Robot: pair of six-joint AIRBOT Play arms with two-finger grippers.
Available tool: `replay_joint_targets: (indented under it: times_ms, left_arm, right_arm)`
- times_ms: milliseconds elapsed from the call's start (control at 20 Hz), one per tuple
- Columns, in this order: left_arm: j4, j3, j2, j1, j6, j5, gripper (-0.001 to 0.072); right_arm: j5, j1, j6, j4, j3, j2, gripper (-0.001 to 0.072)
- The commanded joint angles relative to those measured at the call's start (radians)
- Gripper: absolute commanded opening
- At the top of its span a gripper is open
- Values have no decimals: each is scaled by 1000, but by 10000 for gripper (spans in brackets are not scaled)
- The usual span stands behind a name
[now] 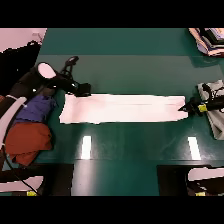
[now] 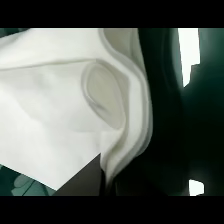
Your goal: Fold the shirts.
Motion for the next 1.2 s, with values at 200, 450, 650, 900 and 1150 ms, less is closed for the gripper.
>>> replay_joint_targets:
  times_ms: [200, 450, 650, 900, 1150]
  left_arm:
    - [-66, 221, -244, -198, -21, 80, 27]
    - [-69, 401, -426, -290, -59, 78, 27]
    - [-69, 412, -476, -309, -74, 53, 27]
    - [-71, 411, -488, -309, -74, 47, 27]
    - [-60, 474, -480, -249, -61, -56, 27]
  right_arm:
    - [93, 134, 36, 27, 190, 153, 15]
    - [101, 314, 147, 56, 405, 287, 15]
    - [81, 432, 176, 169, 539, 293, 15]
    - [34, 559, 185, 181, 589, 293, 15]
    - [-19, 672, 153, 181, 589, 292, 15]
